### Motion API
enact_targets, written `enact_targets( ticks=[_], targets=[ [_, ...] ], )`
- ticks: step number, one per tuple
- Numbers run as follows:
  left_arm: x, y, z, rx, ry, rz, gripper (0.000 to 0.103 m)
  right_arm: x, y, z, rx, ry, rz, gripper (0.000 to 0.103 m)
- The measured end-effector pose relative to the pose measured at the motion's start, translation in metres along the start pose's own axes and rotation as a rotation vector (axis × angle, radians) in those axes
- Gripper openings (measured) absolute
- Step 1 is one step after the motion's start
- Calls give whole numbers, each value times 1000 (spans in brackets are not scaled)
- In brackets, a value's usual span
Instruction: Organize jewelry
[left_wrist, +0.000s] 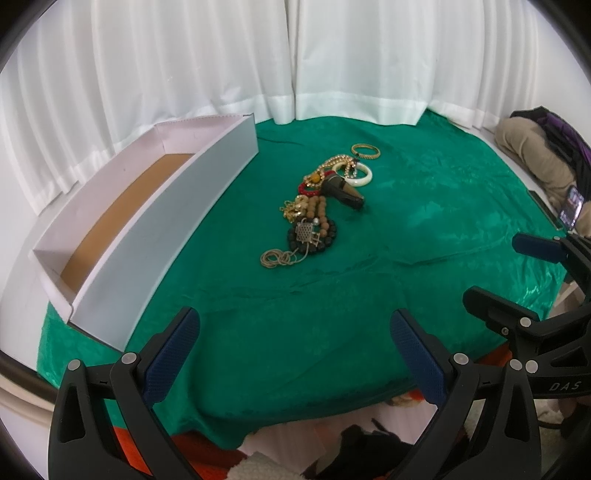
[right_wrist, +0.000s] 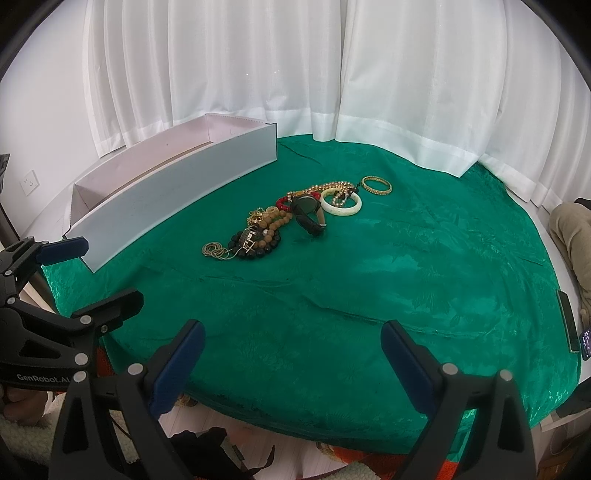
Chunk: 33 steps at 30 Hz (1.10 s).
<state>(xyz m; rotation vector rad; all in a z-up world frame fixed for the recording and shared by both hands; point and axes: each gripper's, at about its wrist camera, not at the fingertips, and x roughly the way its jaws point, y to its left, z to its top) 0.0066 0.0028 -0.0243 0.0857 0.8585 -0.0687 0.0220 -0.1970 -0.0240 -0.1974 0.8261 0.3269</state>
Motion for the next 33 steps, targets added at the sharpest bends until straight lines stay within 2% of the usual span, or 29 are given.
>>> enact_targets(
  ticks=[33],
  targets=[
    [8,2,1,-30,37,-6,102,7,-3,-3,13,12,3,98]
  ],
)
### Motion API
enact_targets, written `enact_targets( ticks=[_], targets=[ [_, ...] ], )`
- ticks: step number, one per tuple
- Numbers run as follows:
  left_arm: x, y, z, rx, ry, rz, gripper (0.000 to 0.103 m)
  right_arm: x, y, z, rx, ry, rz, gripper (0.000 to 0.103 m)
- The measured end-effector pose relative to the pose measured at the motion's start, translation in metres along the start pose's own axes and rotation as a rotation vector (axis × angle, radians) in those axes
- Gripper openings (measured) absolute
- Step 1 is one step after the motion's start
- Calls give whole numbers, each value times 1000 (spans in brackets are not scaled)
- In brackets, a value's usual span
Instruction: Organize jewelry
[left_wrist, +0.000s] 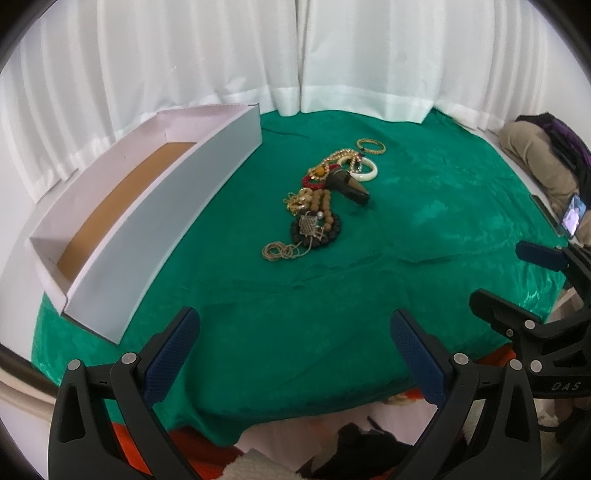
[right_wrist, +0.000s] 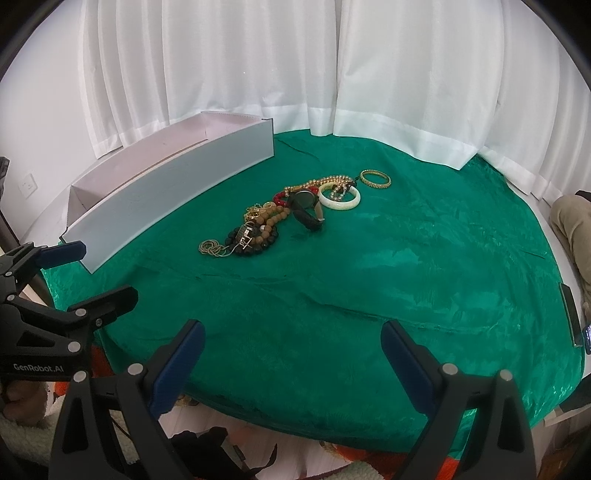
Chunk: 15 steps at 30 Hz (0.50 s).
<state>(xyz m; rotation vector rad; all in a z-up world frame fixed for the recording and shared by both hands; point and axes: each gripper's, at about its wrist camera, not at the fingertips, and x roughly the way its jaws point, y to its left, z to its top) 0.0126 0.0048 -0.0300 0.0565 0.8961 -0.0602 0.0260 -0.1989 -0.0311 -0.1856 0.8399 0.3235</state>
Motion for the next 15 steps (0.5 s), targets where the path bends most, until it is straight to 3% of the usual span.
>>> enact_targets(
  ticks=[15],
  targets=[
    [1,-1,0,-3,5,-6,102,1,-1,-1,7,5,4,98]
  ],
)
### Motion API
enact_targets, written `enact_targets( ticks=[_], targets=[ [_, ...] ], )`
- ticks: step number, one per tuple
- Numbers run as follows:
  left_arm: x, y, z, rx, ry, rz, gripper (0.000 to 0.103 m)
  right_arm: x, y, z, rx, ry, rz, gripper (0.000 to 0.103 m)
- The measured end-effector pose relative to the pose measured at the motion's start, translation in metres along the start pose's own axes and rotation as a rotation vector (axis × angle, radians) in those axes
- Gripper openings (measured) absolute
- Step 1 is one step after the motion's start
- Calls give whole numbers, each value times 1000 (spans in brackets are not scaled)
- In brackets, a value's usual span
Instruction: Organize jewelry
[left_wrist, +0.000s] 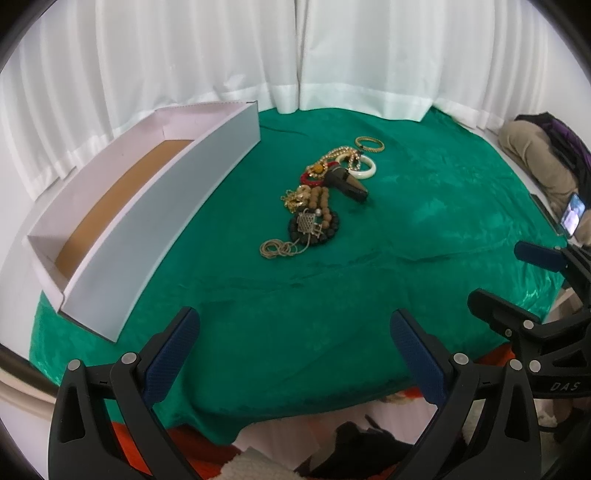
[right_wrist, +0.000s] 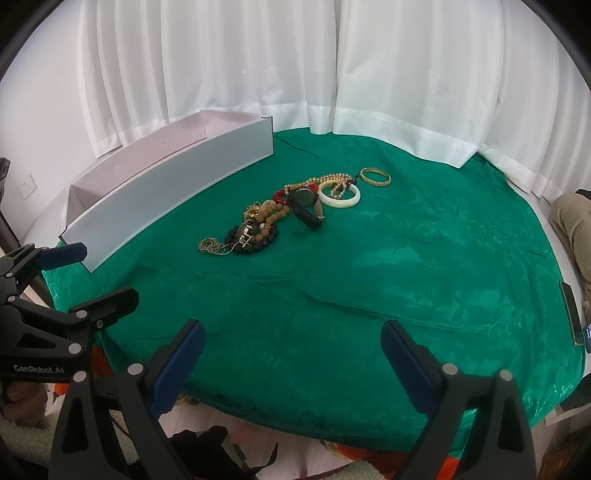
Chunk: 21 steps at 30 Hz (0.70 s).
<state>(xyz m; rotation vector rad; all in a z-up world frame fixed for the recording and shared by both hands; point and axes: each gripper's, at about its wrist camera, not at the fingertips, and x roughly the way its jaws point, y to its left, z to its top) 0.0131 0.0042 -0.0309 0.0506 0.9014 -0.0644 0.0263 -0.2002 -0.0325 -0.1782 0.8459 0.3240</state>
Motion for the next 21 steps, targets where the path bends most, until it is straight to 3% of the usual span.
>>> enact_targets(
  ticks=[21],
  targets=[
    [2,-1,-1,-3,4,-3,102,0,0,-1,2,3,2,98]
  ],
)
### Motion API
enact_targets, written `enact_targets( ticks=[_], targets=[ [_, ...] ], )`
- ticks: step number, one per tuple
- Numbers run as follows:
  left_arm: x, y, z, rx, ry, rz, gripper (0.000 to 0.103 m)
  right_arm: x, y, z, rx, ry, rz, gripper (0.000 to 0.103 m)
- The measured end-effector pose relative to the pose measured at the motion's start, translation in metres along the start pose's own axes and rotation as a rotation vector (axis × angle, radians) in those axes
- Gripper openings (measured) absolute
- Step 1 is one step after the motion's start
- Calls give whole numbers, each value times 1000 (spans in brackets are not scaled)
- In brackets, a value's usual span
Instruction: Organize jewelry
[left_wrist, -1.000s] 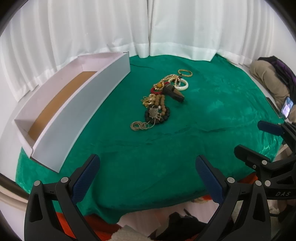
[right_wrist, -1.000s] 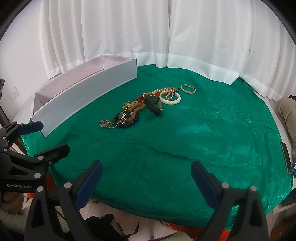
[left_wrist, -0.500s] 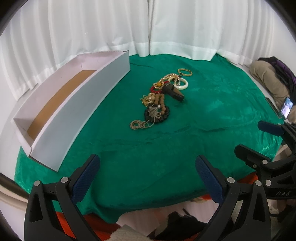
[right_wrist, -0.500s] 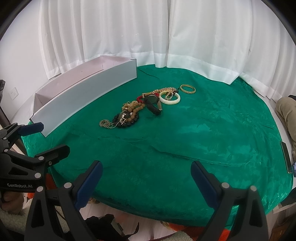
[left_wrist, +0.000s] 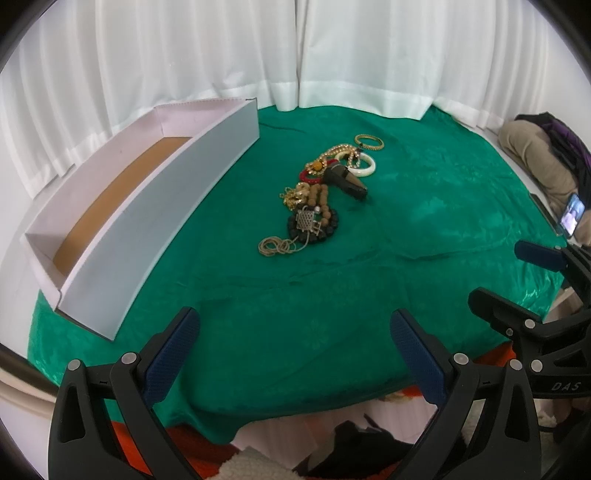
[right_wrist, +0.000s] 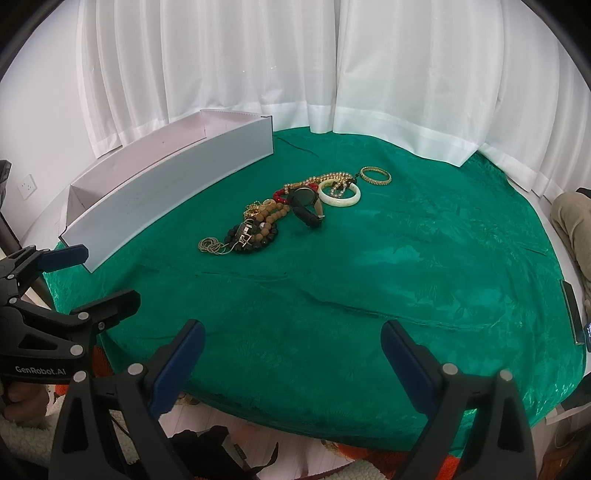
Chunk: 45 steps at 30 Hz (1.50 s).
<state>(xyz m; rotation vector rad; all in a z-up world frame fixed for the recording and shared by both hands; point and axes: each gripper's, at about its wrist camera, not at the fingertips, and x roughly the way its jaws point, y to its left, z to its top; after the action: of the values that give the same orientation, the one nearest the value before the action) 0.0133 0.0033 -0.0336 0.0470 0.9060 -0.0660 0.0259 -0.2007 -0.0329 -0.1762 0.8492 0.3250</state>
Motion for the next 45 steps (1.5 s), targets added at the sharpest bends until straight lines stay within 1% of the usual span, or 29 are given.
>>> enact_targets(
  ticks=[10,13,16,19,21,23,25,28,30,31,32,33,36,37,39,40,42,43,44,45],
  targets=[
    [2,3,-1,-7,6,-7,103,0,0,0,2,1,0,98],
    [3,6,2,-11,-4,-11,103,-1,0,0,2,-2,-3,98],
    [8,19,8,-41,-11,-42,102,-1,-3,-1,12,-9,-7,98],
    [23,32,14,-70,24,-92,102,2,-6,-2,25,-3,-8,98],
    [36,34,20,-76,53,-122,102,2,-8,-2,31,3,-4,98],
    [52,28,28,-54,69,-155,102,2,-8,-3,33,3,0,98],
    [67,22,35,-25,76,-168,102,1,-8,-3,32,0,2,98],
    [95,13,49,5,92,-156,101,0,-12,-5,38,-4,-1,98],
    [115,9,60,4,109,-158,95,0,-16,-6,48,-2,-6,98],
    [123,9,63,1,120,-163,86,0,-19,-8,58,1,-8,98],
    [134,7,68,-3,139,-170,79,1,-21,-8,64,3,-10,98],
    [147,5,73,-7,161,-170,76,2,-23,-9,70,4,-11,98],
    [170,1,79,-11,187,-136,67,3,-28,-10,81,8,-12,98],
    [177,-1,81,-7,192,-128,62,3,-29,-10,82,7,-14,98],
    [183,-1,83,-1,199,-121,50,1,-31,-11,86,3,-19,98],
    [184,-1,84,2,199,-118,42,1,-33,-12,90,3,-19,98],
    [182,0,87,5,192,-117,39,3,-36,-13,99,9,-16,98],
    [180,2,90,9,179,-122,30,4,-37,-14,102,12,-14,98],
    [177,2,91,16,178,-119,29,5,-37,-14,104,15,-13,98],
    [175,3,92,15,176,-122,23,6,-38,-14,105,16,-12,98]
  ],
)
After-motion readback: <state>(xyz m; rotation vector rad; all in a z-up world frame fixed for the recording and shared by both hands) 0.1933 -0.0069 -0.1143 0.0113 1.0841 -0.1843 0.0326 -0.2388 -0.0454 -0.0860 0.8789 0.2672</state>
